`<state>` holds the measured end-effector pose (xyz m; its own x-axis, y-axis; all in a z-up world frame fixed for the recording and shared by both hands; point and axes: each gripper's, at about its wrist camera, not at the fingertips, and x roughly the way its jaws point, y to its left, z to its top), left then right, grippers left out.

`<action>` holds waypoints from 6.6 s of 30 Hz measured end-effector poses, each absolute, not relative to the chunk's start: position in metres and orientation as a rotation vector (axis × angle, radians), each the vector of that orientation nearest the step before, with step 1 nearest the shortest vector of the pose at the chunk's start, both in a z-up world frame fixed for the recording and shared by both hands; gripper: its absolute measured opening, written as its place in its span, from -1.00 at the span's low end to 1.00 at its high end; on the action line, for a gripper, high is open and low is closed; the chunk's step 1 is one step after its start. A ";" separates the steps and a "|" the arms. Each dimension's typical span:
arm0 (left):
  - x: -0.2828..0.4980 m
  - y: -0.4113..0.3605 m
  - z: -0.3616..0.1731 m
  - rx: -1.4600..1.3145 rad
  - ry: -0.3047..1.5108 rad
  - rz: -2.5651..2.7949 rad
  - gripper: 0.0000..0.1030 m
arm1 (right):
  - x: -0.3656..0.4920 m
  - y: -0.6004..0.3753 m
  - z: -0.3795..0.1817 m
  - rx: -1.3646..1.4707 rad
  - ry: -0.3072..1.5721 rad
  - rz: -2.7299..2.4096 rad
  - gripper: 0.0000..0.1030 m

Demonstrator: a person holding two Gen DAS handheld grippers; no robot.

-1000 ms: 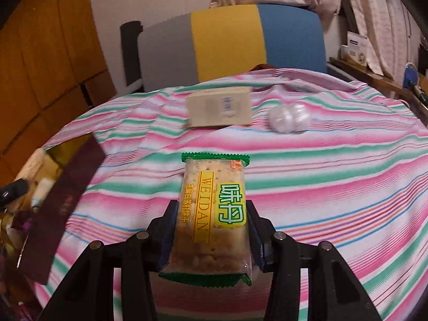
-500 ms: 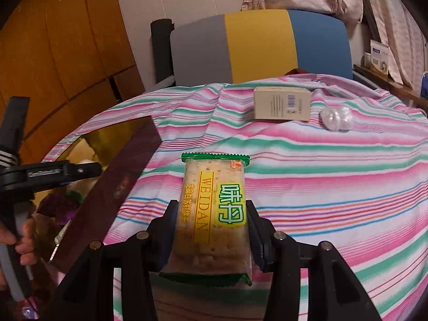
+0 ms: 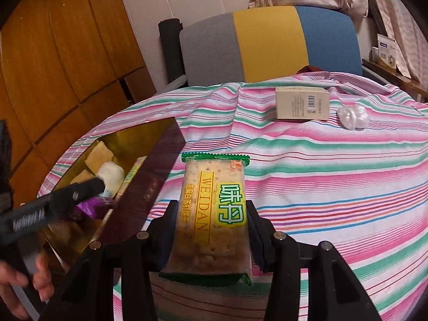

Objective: Organize objects
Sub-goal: 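Carry the WEIDAN pack into the gold tray and open the left tool, then lower the WEIDAN pack into the gold tray and open the right tool, then move the right tool to the plastic-wrapped item and grasp it, then grasp the cream medicine box with the left tool while the right tool holds the wrapped item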

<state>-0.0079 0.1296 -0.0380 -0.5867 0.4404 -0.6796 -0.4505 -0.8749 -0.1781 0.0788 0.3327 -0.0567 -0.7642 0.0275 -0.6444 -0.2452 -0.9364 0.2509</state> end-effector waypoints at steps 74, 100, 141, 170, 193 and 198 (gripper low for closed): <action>0.036 0.071 -0.043 -1.038 -0.039 2.583 1.00 | 0.040 0.336 -0.058 -1.159 0.342 2.577 -0.03; 0.065 0.148 -0.016 -0.893 0.155 2.433 1.00 | 0.012 0.563 -0.057 -0.973 0.390 2.316 0.41; 0.050 0.254 -0.017 -1.000 0.193 2.298 1.00 | 0.027 0.590 -0.062 -0.910 0.525 2.365 0.06; -0.103 0.420 -0.038 -0.988 0.201 2.250 1.00 | 0.063 0.552 -0.086 -0.860 0.451 2.315 -0.25; -0.100 0.466 -0.027 -0.853 0.578 1.947 1.00 | 0.079 0.567 -0.091 -0.793 0.535 2.212 -0.25; -0.116 0.488 -0.045 -0.878 0.655 1.901 1.00 | 0.080 0.567 -0.092 -0.787 0.532 2.218 -0.25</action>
